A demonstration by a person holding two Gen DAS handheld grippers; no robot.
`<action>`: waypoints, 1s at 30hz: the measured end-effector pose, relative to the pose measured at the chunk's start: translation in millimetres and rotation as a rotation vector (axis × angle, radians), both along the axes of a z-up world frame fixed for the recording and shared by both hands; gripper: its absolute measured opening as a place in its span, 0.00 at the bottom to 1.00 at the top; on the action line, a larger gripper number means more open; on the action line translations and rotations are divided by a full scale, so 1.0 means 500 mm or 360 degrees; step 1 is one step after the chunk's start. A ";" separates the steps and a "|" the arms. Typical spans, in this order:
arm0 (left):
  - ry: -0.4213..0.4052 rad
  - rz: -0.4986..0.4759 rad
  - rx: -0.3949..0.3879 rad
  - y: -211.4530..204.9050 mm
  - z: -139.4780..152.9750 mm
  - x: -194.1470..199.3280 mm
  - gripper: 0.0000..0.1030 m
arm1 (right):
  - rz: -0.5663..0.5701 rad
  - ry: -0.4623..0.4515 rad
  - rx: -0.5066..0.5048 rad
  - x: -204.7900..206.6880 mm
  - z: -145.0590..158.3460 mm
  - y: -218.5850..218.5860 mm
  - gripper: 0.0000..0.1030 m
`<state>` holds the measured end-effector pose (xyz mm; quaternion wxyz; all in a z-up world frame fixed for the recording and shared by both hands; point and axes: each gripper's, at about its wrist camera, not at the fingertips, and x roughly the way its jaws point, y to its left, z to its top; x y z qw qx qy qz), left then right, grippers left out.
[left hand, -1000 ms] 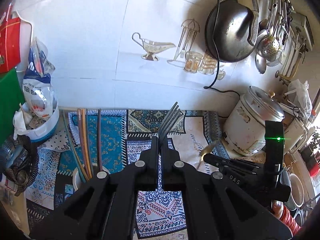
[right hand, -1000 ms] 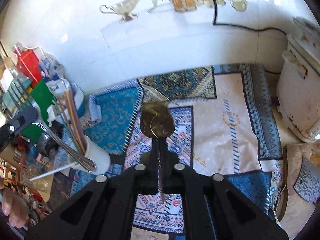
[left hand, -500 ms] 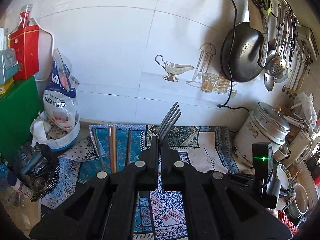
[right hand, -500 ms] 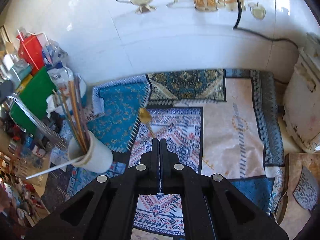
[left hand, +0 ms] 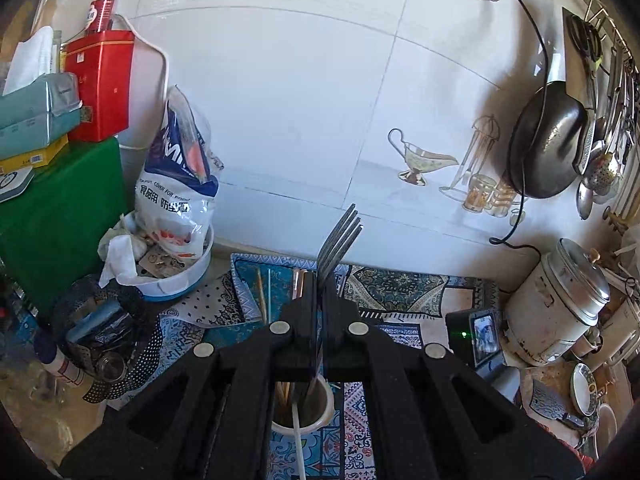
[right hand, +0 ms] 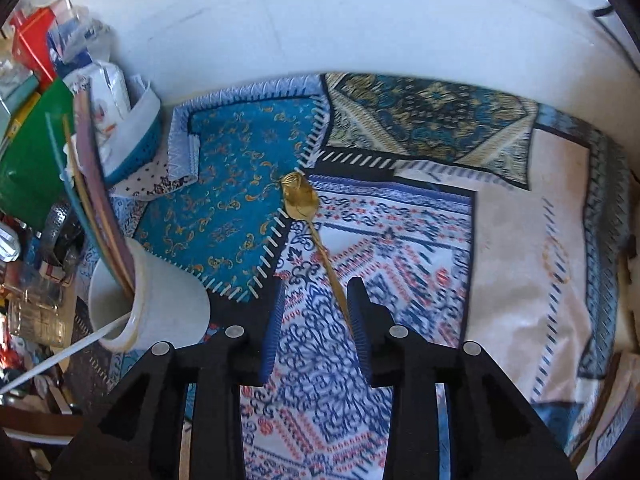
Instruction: Organize utensils
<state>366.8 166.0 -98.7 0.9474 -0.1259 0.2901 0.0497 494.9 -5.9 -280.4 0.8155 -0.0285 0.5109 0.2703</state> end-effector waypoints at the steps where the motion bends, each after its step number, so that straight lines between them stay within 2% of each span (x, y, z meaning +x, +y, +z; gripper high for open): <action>1: 0.0019 0.0010 -0.0006 0.005 -0.008 0.003 0.00 | 0.0016 0.0006 -0.0027 0.014 -0.013 0.015 0.28; 7: 0.0126 0.0042 -0.0022 0.021 -0.051 0.022 0.00 | 0.0095 0.0026 -0.0182 0.068 -0.070 0.073 0.23; 12: 0.0171 0.0043 -0.0022 0.027 -0.073 0.036 0.00 | 0.0156 0.0016 -0.0271 0.086 -0.098 0.104 0.10; 19: 0.0203 0.0072 -0.0040 0.040 -0.089 0.042 0.00 | 0.0233 -0.0005 -0.0280 0.085 -0.094 0.131 0.10; 20: 0.0201 0.0078 -0.0038 0.041 -0.089 0.041 0.00 | 0.0229 0.0016 -0.0258 0.088 -0.092 0.130 0.11; 22: 0.0199 0.0085 -0.0036 0.045 -0.088 0.040 0.00 | 0.0209 0.0077 -0.0209 0.100 -0.093 0.127 0.24; 23: 0.0200 0.0090 -0.0034 0.046 -0.088 0.039 0.00 | 0.0195 0.0093 -0.0185 0.105 -0.091 0.125 0.34; 30: 0.0216 0.0113 -0.0048 0.054 -0.098 0.039 0.00 | 0.0200 -0.0050 -0.0274 0.128 -0.084 0.179 0.39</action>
